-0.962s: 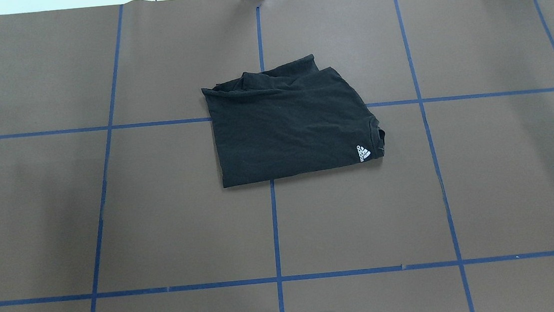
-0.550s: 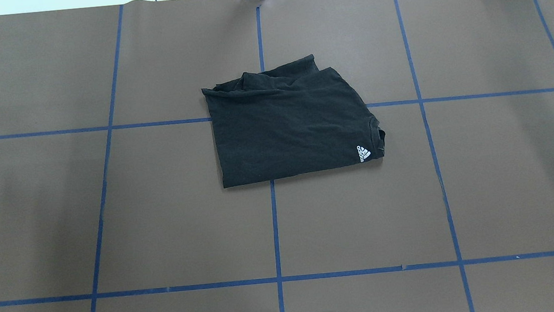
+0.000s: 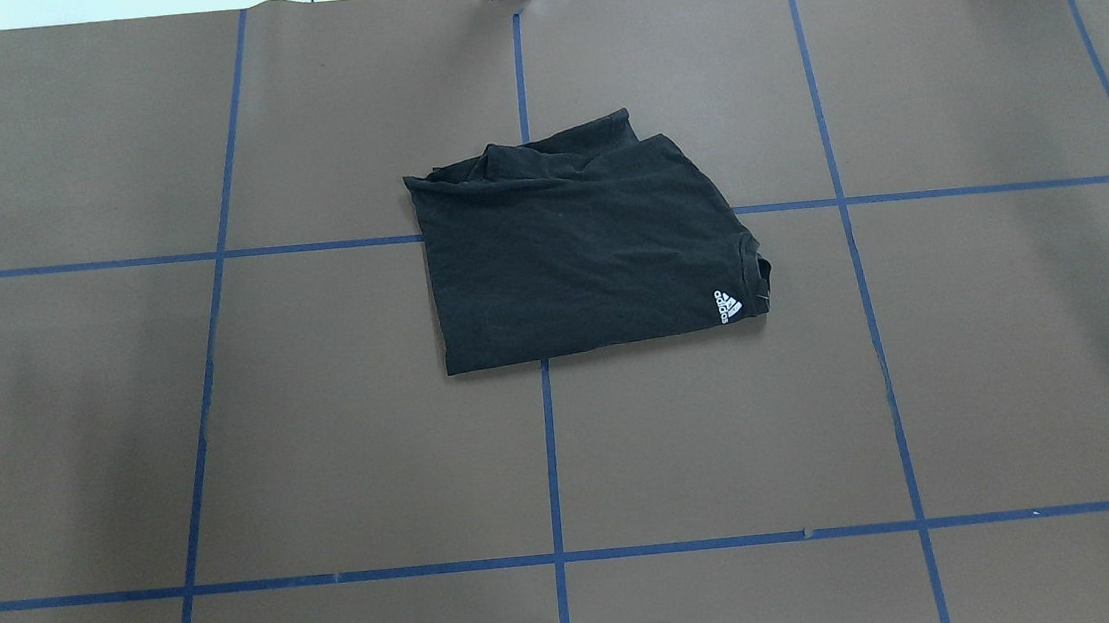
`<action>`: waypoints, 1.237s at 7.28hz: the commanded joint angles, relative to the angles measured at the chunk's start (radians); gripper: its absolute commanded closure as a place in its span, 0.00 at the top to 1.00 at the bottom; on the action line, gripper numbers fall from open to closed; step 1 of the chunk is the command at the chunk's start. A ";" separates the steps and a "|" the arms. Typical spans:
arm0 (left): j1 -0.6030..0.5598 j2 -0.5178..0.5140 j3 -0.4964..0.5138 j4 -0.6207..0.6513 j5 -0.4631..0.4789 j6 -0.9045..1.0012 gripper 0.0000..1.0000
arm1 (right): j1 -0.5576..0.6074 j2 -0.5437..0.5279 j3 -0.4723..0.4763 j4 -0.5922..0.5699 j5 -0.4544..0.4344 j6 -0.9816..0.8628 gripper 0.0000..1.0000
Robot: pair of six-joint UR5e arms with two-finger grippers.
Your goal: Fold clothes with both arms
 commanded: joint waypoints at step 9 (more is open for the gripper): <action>-0.004 -0.021 -0.048 0.057 -0.054 0.000 0.99 | -0.024 -0.035 0.033 0.000 -0.004 0.006 1.00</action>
